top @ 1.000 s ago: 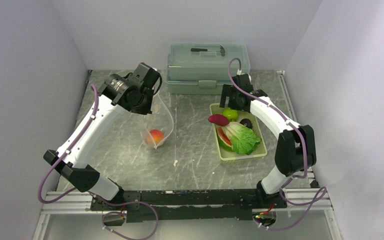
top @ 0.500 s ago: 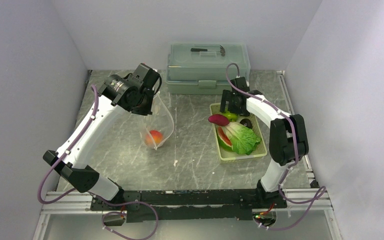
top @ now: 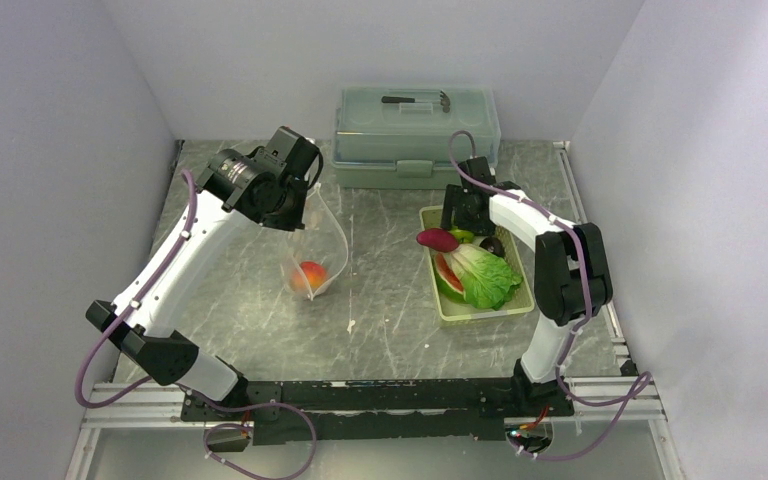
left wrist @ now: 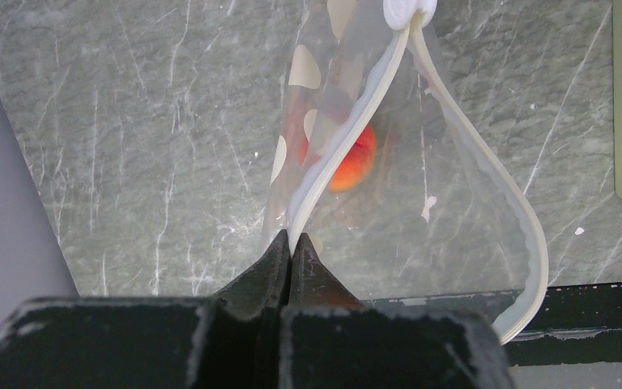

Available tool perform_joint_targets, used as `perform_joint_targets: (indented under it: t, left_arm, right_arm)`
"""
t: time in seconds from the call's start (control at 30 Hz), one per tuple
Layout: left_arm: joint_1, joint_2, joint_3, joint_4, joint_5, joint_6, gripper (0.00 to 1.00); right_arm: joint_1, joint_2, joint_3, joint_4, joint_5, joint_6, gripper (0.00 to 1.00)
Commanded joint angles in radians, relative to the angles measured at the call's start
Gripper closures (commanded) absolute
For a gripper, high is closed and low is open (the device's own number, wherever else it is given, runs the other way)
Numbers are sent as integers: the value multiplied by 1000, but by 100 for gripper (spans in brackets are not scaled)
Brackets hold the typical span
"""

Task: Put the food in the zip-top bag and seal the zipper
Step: Pick up the fake fruit from the bin, then place the fake fruit in the zipper food storage bag.

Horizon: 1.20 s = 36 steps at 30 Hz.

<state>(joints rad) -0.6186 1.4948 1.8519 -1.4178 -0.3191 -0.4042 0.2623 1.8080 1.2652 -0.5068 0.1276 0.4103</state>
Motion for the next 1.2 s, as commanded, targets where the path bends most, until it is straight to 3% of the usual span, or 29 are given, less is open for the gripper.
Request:
perform_joint_targets:
  t: [0.0,0.33,0.67,1.17]
  left_arm:
    - [5,-22,10,27,6,14,100]
    - [9,-16,0,36,5,17,100]
    - [11,-13,6,44,22,18,100]
    - [13,-4,8,47,37,8,100]
  right_arm:
    - [-5,-74,21,9,34,-2,45]
    - [-3,-259,46,-22,20,18,63]
    - [26,-470,20,106,-286,82,65]
    - [310,-538,105,213,-474,-36,65]
